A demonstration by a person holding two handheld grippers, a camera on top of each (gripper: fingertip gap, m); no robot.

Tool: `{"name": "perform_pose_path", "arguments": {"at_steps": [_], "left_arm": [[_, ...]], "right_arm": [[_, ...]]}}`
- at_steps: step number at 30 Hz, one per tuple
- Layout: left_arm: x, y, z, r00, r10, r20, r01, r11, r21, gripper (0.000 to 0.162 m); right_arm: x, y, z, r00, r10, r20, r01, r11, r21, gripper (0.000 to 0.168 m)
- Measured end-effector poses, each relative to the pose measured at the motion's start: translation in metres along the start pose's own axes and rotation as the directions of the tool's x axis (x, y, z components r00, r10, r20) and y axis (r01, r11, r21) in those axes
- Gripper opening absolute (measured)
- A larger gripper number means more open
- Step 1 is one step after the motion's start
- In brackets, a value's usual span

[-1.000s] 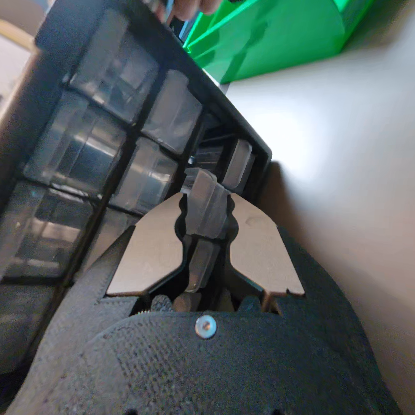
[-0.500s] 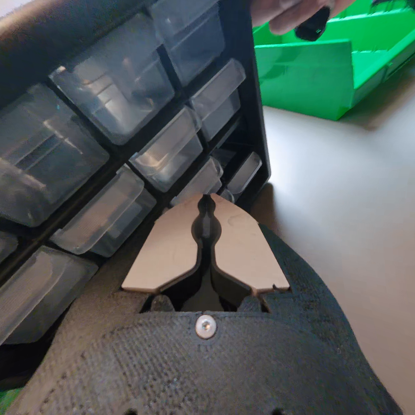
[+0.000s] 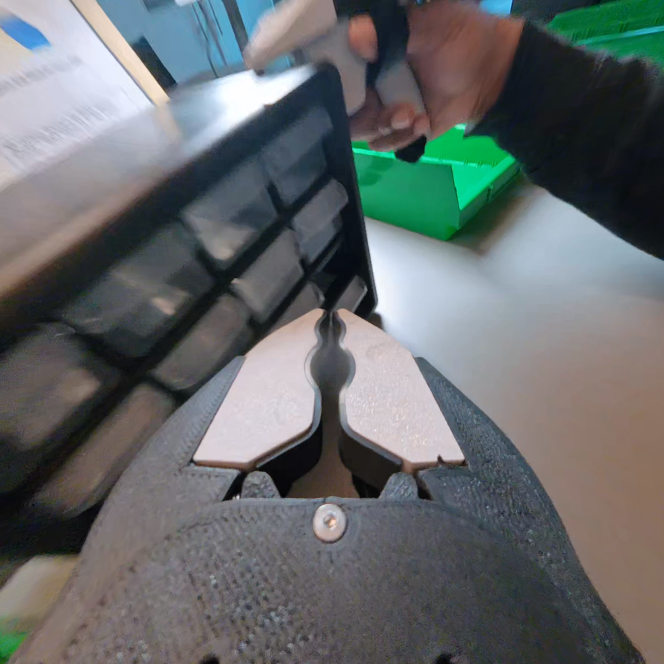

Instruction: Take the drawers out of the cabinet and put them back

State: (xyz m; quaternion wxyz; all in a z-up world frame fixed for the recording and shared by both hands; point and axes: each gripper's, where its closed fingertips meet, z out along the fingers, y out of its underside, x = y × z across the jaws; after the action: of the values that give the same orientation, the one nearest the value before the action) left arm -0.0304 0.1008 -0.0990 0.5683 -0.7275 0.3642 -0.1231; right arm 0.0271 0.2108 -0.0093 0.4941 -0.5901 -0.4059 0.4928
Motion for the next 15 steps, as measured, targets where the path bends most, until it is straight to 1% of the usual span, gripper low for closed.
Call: {"name": "perform_pose_path", "arguments": {"at_steps": [1,3,5,6,7,8,10,12,14,15], "left_arm": [[-0.008,-0.008,-0.017,1.000,0.013,0.005,-0.013,1.000,0.026,0.001],[-0.043,-0.026,-0.057,0.996,0.035,0.083,-0.042,0.995,0.086,0.000],[-0.097,-0.043,-0.103,0.972,0.026,0.232,-0.061,0.988,0.142,0.000],[-0.127,-0.046,-0.126,0.949,0.025,0.313,-0.073,0.987,0.142,0.000],[-0.159,-0.043,-0.146,0.918,0.036,0.394,-0.085,0.991,0.107,0.000],[-0.190,-0.033,-0.162,0.885,0.060,0.461,-0.086,0.996,0.034,0.001],[-0.245,0.010,-0.184,0.843,0.123,0.524,-0.025,0.981,-0.191,0.009],[-0.284,0.066,-0.199,0.833,0.181,0.524,0.059,0.911,-0.409,0.009],[-0.305,0.115,-0.206,0.836,0.239,0.493,0.099,0.819,-0.565,0.001],[-0.313,0.137,-0.209,0.835,0.274,0.477,0.111,0.766,-0.634,0.000]], "right_arm": [[0.000,0.000,0.000,1.000,0.000,0.000,0.000,1.000,0.000,0.000],[0.000,0.000,0.000,1.000,0.001,0.000,-0.001,1.000,0.001,0.000],[0.000,0.000,0.000,1.000,0.002,0.000,-0.002,1.000,0.002,0.000],[0.000,0.000,0.000,1.000,0.002,0.000,-0.002,1.000,0.002,0.000],[0.000,0.000,0.000,1.000,0.003,-0.001,-0.003,1.000,0.003,0.000],[0.000,0.000,0.000,1.000,0.003,-0.003,-0.003,1.000,0.003,0.000],[0.000,0.000,0.000,1.000,0.000,-0.009,0.000,1.000,0.000,0.000],[0.001,0.000,0.000,1.000,-0.001,-0.016,0.001,1.000,-0.001,0.000],[0.001,0.000,0.000,1.000,-0.001,-0.020,0.001,1.000,0.000,0.000],[0.001,0.000,0.000,1.000,-0.001,-0.021,0.001,1.000,0.000,0.000]]}}
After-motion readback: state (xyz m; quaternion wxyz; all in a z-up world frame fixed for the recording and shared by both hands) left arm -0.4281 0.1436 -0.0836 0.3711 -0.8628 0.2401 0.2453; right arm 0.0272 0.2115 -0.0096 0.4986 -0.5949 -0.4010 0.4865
